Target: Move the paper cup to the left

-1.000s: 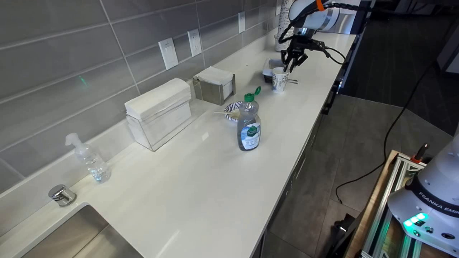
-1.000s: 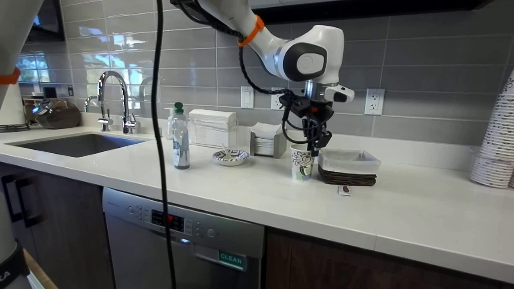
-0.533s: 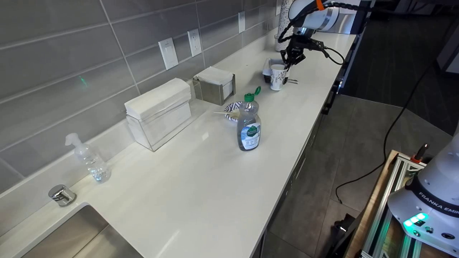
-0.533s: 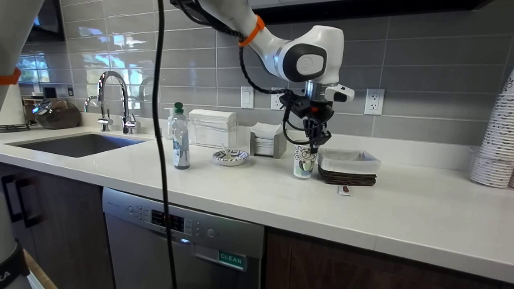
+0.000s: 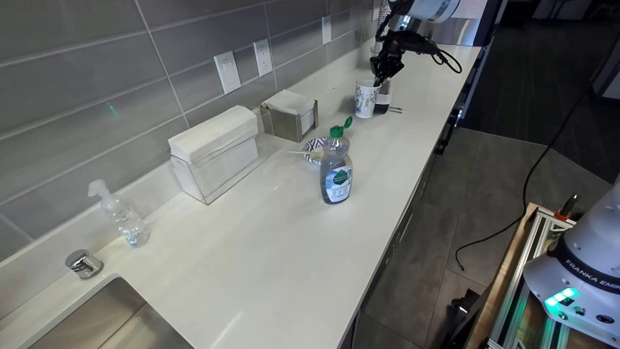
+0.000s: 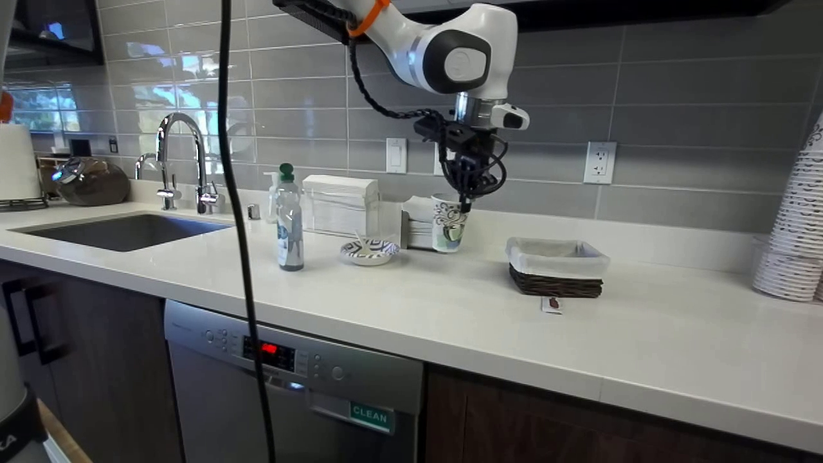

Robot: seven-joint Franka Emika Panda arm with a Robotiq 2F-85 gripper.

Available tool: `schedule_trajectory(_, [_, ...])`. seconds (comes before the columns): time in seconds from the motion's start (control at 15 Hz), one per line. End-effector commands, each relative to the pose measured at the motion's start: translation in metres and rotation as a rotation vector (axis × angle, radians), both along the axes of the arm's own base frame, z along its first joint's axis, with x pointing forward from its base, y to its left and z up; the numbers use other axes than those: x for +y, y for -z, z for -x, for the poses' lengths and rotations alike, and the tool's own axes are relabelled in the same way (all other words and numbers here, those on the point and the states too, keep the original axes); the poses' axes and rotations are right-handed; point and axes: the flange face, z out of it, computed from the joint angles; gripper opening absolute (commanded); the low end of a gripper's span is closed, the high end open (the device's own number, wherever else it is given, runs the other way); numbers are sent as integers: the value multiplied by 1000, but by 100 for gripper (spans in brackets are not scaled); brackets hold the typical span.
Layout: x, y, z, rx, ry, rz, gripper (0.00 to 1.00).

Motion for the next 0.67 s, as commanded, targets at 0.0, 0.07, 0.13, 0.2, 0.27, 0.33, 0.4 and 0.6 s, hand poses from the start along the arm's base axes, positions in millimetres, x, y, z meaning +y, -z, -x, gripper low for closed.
schedule_trajectory(0.0, [53, -8, 23, 20, -201, 17, 1])
schedule_trajectory(0.07, [63, -12, 23, 16, -239, -9, 1])
schedule_trajectory(0.13, [44, -9, 7, 6, -156, 2, 4])
schedule_trajectory(0.2, [56, -12, 9, 7, -189, 0, 4])
schedule_trajectory(0.27, [63, -14, 11, 4, -206, 1, 4])
schedule_trajectory(0.33, [65, -15, 13, 3, -213, 1, 4])
schedule_trajectory(0.4, [65, -15, 14, 3, -218, 2, 4])
schedule_trajectory(0.6, [64, -15, 14, -15, -222, -7, 1])
